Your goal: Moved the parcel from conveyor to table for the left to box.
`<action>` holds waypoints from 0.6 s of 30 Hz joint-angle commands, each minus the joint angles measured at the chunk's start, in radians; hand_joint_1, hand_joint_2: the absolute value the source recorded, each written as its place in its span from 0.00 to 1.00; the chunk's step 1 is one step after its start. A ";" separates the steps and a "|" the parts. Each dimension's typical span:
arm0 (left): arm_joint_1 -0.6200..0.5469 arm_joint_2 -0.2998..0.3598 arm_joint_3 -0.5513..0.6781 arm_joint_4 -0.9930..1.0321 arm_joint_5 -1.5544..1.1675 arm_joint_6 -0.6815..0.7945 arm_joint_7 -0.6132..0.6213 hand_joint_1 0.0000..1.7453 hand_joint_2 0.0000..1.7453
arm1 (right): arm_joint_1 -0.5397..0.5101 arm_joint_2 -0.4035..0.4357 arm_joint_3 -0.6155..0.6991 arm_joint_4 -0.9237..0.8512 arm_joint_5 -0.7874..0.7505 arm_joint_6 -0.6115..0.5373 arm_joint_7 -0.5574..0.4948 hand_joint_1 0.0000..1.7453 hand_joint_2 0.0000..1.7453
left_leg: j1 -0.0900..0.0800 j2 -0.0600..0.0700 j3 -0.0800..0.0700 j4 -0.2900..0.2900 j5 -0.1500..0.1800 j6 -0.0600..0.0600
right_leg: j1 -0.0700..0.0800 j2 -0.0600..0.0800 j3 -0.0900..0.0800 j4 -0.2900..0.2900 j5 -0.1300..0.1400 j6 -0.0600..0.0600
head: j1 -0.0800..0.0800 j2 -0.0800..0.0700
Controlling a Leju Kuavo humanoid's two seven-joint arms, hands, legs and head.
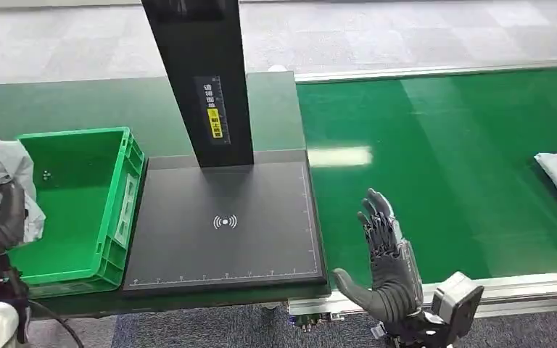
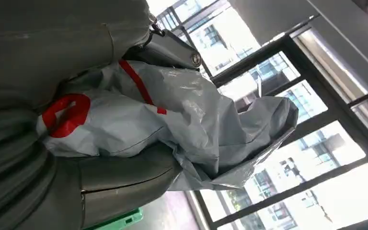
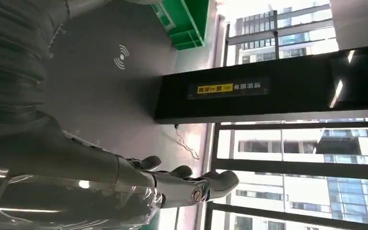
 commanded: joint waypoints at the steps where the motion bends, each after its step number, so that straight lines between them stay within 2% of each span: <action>1: -0.076 0.029 -0.067 0.152 -0.013 -0.004 0.049 1.00 1.00 | -0.041 0.019 -0.038 0.027 -0.001 0.000 0.020 0.00 1.00 | 0.000 -0.002 0.002 -0.002 0.001 0.000 | 0.000 -0.002 0.002 -0.001 0.000 -0.001 | 0.000 0.000; 3: -0.089 0.028 -0.063 0.172 -0.023 -0.009 0.074 1.00 1.00 | -0.043 0.022 -0.038 0.028 0.000 -0.002 0.023 0.00 1.00 | 0.000 -0.003 0.001 -0.002 0.001 0.000 | 0.000 -0.002 0.002 -0.001 0.000 -0.001 | 0.000 0.000; 4: -0.110 0.036 -0.069 0.203 -0.049 -0.037 0.126 0.84 1.00 | -0.044 0.026 -0.039 0.027 0.005 -0.005 0.028 0.00 1.00 | 0.000 -0.003 0.002 -0.002 0.002 0.000 | 0.000 -0.002 0.003 -0.002 0.001 -0.001 | 0.000 0.000; 5: -0.120 0.037 -0.069 0.211 -0.050 -0.038 0.128 0.02 1.00 | -0.045 0.027 -0.039 0.027 0.005 -0.006 0.028 0.00 1.00 | 0.000 -0.003 0.001 -0.001 0.001 0.000 | 0.000 -0.002 0.002 -0.001 0.000 -0.001 | 0.000 0.000; 7: -0.153 0.052 -0.084 0.282 -0.106 -0.068 0.190 0.00 1.00 | -0.049 0.034 -0.043 0.026 0.012 -0.007 0.032 0.00 1.00 | 0.000 -0.004 0.001 -0.001 0.001 0.000 | 0.000 -0.003 0.002 -0.001 0.000 -0.001 | 0.000 0.000; 18: -0.178 0.082 -0.116 0.359 -0.133 -0.089 0.229 0.00 1.00 | -0.034 0.029 -0.049 0.015 0.017 -0.011 0.040 0.00 1.00 | -0.001 -0.003 0.002 -0.003 0.002 0.000 | 0.000 -0.002 0.002 -0.002 0.000 -0.001 | 0.000 0.000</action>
